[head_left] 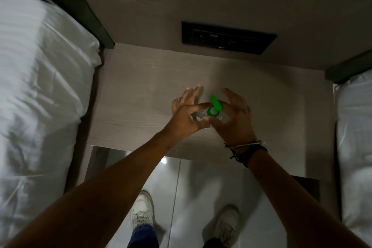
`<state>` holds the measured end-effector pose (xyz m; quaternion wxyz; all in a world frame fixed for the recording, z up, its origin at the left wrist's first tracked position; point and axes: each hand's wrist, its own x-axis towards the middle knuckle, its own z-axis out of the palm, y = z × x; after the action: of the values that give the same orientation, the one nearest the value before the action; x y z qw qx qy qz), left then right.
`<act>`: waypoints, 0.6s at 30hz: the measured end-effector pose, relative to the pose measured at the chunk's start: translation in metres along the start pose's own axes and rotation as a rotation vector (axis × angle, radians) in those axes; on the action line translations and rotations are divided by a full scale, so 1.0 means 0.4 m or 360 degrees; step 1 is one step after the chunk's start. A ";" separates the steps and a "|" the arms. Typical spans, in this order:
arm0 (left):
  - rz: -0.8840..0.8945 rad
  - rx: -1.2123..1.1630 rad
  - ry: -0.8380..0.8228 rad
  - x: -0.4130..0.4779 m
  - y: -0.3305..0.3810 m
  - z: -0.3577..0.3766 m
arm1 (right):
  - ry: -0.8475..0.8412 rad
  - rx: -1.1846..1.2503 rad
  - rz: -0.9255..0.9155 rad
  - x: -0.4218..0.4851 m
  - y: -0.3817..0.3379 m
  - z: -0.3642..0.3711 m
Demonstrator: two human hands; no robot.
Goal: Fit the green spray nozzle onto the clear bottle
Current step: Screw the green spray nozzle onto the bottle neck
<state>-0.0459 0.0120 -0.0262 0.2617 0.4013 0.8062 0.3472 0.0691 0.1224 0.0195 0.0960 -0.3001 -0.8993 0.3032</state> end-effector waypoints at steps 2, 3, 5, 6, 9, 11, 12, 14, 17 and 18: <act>-0.0019 0.0010 0.0012 -0.004 0.004 0.002 | 0.0086 0.0121 0.0025 0.001 0.000 0.008; -0.0034 -0.0007 0.0007 -0.005 0.008 0.001 | 0.0146 0.0100 0.0055 0.004 -0.003 0.009; -0.0054 -0.0043 0.0020 -0.010 0.015 0.001 | 0.0234 -0.0078 0.0098 0.006 -0.013 0.011; -0.0061 -0.0043 0.0035 -0.013 0.017 0.004 | 0.0261 -0.0174 0.0113 0.003 -0.021 0.014; -0.0125 -0.0073 0.0075 -0.025 0.015 0.017 | 0.0263 -0.0317 0.0229 -0.010 -0.034 0.035; -0.0165 -0.0117 0.0096 -0.026 0.016 0.023 | 0.0288 -0.0283 0.0303 -0.019 -0.033 0.045; -0.0178 -0.0120 0.0099 -0.024 0.016 0.023 | 0.0281 -0.0209 0.0331 -0.025 -0.028 0.048; -0.0182 -0.0123 0.0082 -0.020 0.018 0.019 | 0.0240 0.0022 0.0297 -0.042 -0.015 0.047; -0.0166 -0.0211 0.0015 -0.021 0.021 0.009 | 0.0227 0.0337 0.0146 -0.066 0.001 0.043; -0.0163 -0.0229 0.0007 -0.022 0.023 0.007 | 0.0223 0.0396 0.0161 -0.067 0.008 0.042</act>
<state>-0.0348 0.0096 -0.0198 0.3056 0.3389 0.7992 0.3912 0.0863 0.1002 0.0046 0.1796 -0.3512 -0.8296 0.3951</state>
